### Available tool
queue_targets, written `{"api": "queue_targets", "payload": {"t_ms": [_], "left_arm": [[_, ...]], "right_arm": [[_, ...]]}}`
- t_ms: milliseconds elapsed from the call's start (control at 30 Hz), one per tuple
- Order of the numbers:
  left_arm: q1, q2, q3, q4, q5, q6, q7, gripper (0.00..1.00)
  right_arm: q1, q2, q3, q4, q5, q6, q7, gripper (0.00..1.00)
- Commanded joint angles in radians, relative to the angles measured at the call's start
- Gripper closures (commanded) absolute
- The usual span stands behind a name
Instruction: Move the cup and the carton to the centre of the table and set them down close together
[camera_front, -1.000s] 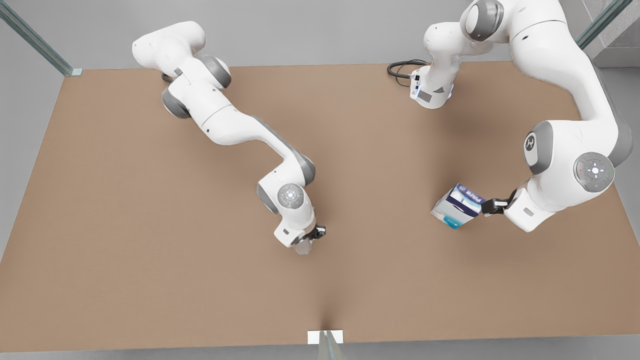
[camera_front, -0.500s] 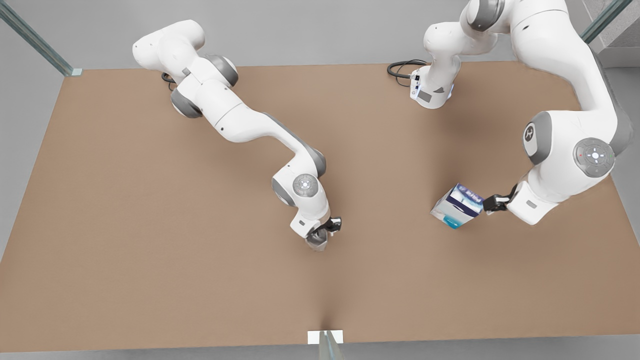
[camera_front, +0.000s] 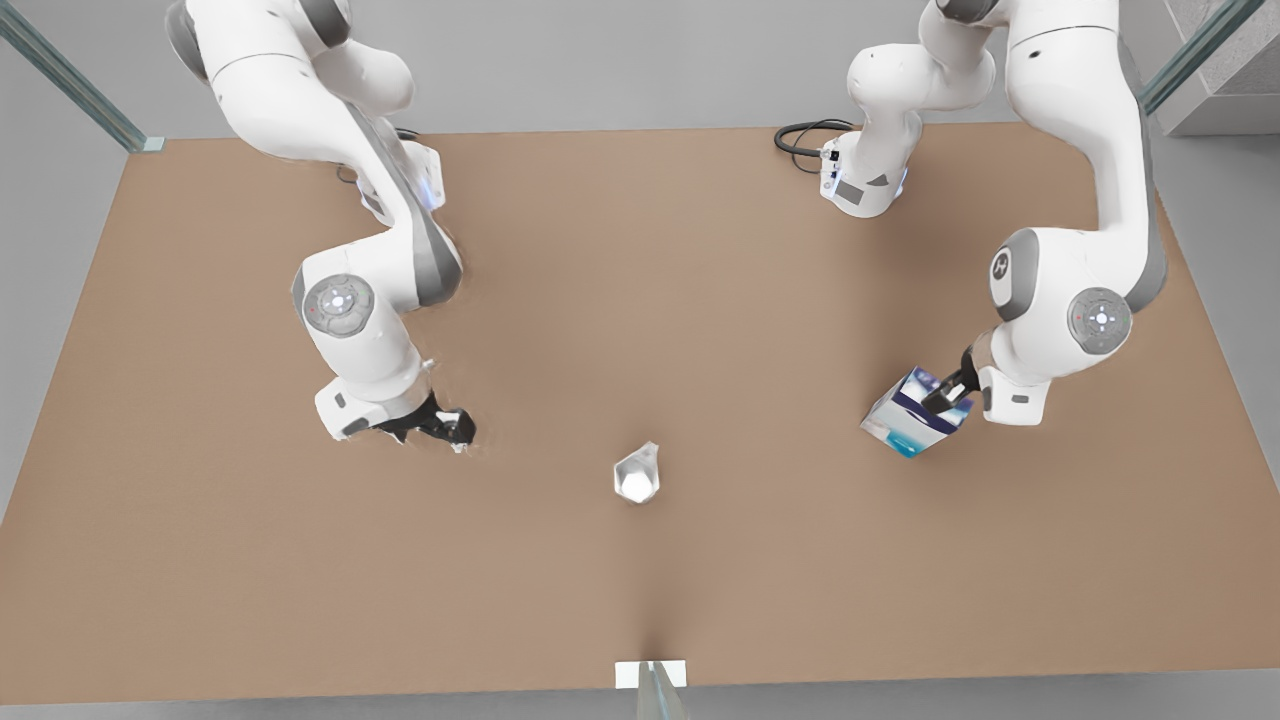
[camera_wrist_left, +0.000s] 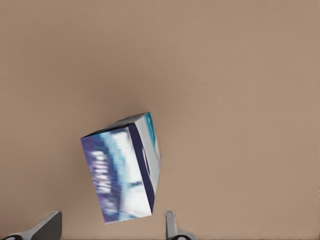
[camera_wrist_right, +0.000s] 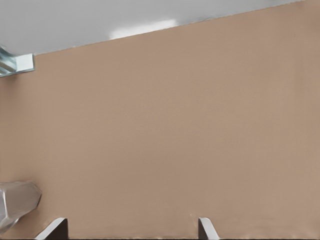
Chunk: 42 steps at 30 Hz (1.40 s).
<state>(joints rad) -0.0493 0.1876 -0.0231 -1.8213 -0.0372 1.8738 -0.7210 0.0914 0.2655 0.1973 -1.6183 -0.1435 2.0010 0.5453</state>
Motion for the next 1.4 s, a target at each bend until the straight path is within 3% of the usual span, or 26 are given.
{"api": "queue_targets", "payload": {"t_ms": [0, 100, 167, 300, 933, 967, 1000, 1033, 1133, 1367], "left_arm": [[0.0, 0.003, 0.0, -0.001, -0.029, 0.002, 0.0, 0.0], [0.0, 0.001, 0.017, -0.081, -0.098, 0.09, -0.018, 0.0], [0.0, -0.007, 0.037, -0.107, -0.108, 0.087, -0.021, 0.0], [0.0, -0.007, 0.049, -0.119, -0.11, 0.074, -0.031, 0.0], [0.011, 0.124, 0.049, -0.116, -0.176, 0.171, -0.028, 0.0], [0.012, 0.124, 0.049, -0.116, -0.176, 0.173, -0.029, 0.03], [0.012, 0.122, 0.051, -0.116, -0.176, 0.173, -0.029, 0.28], [0.012, 0.121, 0.051, -0.115, -0.176, 0.169, -0.029, 0.35], [0.012, 0.118, 0.051, -0.112, -0.174, 0.165, -0.028, 0.4], [0.011, 0.078, 0.049, -0.105, -0.174, 0.16, -0.035, 0.39]], "right_arm": [[-0.01, -0.006, -0.038, 0.006, 0.008, -0.025, -0.07, 0.0], [-0.004, -0.055, -0.26, 0.15, 0.094, -0.304, -0.436, 0.0], [-0.012, -0.075, -0.315, 0.227, 0.107, -0.458, -0.581, 0.0], [0.016, 0.008, -0.312, 0.275, 0.136, -0.433, -0.568, 0.0], [0.025, 0.017, -0.308, 0.307, 0.137, -0.416, -0.545, 0.0], [0.024, 0.018, -0.308, 0.305, 0.139, -0.416, -0.545, 0.0], [0.024, 0.017, -0.308, 0.305, 0.137, -0.416, -0.545, 0.0], [0.024, 0.017, -0.308, 0.305, 0.137, -0.418, -0.545, 0.0], [0.024, 0.015, -0.306, 0.307, 0.137, -0.418, -0.545, 0.0], [0.024, 0.017, -0.306, 0.307, 0.137, -0.416, -0.544, 0.0]]}}
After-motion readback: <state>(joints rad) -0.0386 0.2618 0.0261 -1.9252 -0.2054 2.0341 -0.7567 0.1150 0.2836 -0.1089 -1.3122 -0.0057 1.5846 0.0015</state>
